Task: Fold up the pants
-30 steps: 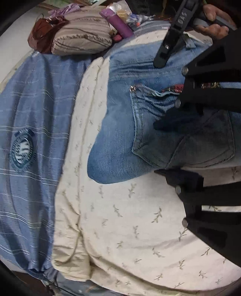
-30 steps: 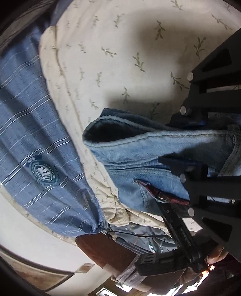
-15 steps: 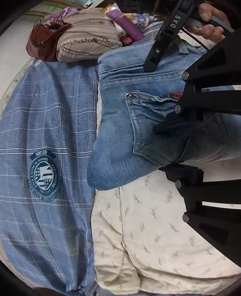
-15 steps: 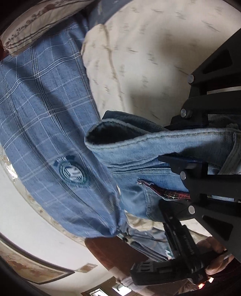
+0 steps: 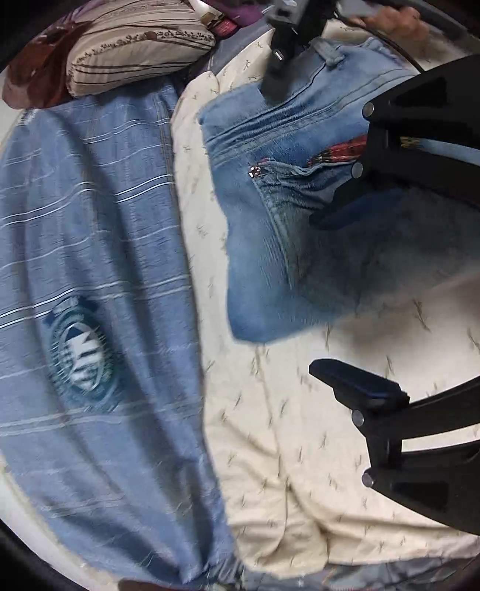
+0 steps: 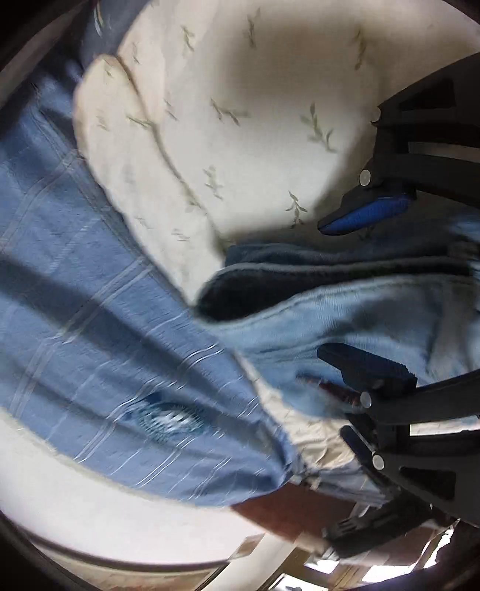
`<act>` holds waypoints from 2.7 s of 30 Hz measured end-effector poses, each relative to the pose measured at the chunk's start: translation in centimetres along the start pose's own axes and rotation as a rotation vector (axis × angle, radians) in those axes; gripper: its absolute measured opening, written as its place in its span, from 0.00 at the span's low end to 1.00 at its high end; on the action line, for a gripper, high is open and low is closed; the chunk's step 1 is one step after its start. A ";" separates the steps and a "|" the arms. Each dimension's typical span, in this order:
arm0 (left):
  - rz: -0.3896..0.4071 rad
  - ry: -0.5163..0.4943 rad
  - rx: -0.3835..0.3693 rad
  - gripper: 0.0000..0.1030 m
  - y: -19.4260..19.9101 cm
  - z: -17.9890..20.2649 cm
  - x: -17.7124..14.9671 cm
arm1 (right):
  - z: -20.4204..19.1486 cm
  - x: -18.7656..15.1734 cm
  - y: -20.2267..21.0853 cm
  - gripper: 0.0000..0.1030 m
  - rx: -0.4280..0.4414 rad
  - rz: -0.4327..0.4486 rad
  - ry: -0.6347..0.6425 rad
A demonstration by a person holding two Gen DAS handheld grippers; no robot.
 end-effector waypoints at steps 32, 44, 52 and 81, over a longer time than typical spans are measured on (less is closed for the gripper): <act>0.235 0.086 0.097 0.85 17.9 -7.0 -5.8 | -16.1 -10.5 11.6 0.62 0.107 0.043 0.234; 0.234 0.098 0.109 0.94 18.2 -7.1 -5.7 | -17.1 -11.0 11.1 0.62 0.115 0.033 0.243; 0.207 0.084 0.103 0.94 16.6 -6.6 -5.7 | -15.8 -10.8 10.5 0.62 0.088 0.029 0.230; 0.183 -0.292 0.089 0.97 7.2 11.0 -4.9 | 1.5 -5.9 12.1 0.62 0.091 0.206 -0.172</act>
Point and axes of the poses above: each gripper's, at about its wrist camera, not at the fingertips, and y roughly against the way its jaws point, z to its right, x to its top, the point moved 1 cm from there along -y, roughly the way its jaws point, and after that the axes turned 14 degrees about x, right-handed, at the moved point
